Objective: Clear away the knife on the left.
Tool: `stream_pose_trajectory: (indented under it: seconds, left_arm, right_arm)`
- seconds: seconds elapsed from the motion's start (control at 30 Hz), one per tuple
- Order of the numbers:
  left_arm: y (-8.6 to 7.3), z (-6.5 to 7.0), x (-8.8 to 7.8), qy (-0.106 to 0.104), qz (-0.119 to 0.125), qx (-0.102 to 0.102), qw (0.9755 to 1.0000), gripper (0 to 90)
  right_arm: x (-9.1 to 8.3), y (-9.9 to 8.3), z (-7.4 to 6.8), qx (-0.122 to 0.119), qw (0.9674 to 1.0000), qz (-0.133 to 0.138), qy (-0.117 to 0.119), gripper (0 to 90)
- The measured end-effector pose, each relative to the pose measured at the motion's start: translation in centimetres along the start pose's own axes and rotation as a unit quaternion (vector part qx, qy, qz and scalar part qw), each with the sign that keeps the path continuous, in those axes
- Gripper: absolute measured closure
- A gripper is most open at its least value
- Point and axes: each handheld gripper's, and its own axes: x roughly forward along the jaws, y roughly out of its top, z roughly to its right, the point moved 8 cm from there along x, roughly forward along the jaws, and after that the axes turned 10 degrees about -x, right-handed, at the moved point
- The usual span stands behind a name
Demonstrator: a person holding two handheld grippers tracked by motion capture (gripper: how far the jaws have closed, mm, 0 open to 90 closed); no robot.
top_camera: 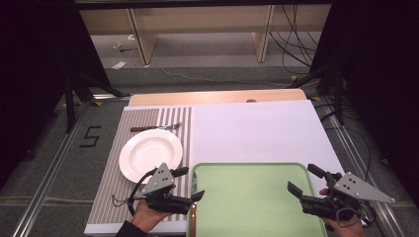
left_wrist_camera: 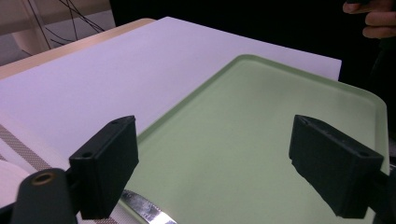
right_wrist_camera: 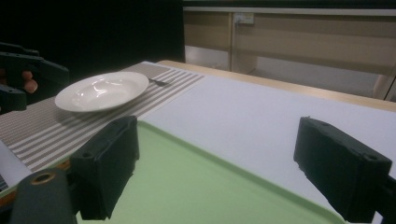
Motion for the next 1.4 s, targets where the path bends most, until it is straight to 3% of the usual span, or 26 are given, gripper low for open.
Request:
stream_pose_trajectory:
  seconds: [0.27,0.57,1.4]
  left_arm:
    - [-0.1,-0.4,-0.8,0.011,0.016,-0.004,0.9998,15.5]
    - [-0.2,-0.4,-1.7,0.009,0.03,-0.02,0.9993,15.5]
    - [-0.4,-0.5,-1.2,0.003,0.015,-0.022,0.9996,15.7]
  right_arm:
    - [0.0,0.0,-0.1,-0.002,1.0,0.0,0.003,15.0]
    - [0.0,0.0,-0.1,-0.002,1.0,-0.001,0.002,15.0]
    - [0.1,0.0,-0.1,-0.004,1.0,-0.002,0.004,15.1]
